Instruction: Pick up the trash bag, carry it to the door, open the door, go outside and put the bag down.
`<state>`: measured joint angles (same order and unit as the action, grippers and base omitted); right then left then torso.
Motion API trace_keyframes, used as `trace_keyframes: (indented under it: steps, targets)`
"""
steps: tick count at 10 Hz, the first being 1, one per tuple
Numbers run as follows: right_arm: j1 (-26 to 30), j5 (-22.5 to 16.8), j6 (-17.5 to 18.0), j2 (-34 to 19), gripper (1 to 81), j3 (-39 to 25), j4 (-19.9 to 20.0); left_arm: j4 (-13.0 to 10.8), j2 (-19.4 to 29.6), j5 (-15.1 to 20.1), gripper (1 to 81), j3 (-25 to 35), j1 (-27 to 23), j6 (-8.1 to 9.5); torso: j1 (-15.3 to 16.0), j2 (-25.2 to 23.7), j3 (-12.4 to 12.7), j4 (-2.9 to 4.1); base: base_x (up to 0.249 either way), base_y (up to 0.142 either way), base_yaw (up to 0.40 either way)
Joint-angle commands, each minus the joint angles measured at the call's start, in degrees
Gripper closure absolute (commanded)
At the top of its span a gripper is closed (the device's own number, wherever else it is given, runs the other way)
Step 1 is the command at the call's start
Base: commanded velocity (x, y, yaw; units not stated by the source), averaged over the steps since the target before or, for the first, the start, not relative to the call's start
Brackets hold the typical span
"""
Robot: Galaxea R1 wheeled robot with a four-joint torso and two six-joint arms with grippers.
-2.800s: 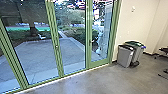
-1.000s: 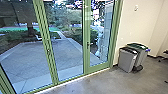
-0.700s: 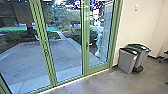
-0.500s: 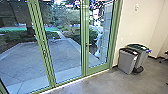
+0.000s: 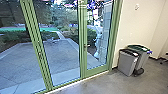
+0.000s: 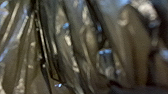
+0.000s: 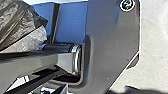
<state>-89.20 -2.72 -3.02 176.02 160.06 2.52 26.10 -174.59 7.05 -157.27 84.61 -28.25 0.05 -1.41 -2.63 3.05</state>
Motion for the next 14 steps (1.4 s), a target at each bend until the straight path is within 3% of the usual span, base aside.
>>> trace_keyframes:
  steps: [1, 10, 14]
  targets:
    - [2.31, -3.70, -0.40, 0.15, 1.0, 0.06, -0.50, -0.35, -0.41, 4.91, 81.1, 0.47, -2.56, -0.32, -0.02, 0.00, 0.00, 0.00, 0.160, -0.094, 0.000]
    - [2.13, -3.61, -0.40, -0.03, 1.0, 0.06, -0.41, -0.26, -0.50, 4.91, 81.1, 0.47, -2.48, -0.32, 0.00, 0.00, 0.00, 0.00, 0.165, -0.081, 0.000]
    - [1.25, -3.61, -0.58, -0.21, 1.0, 0.15, -0.68, -0.26, -0.23, 4.12, 81.1, 0.47, -2.04, -0.32, -0.02, 0.00, 0.00, 0.00, 0.166, 0.000, 0.000]
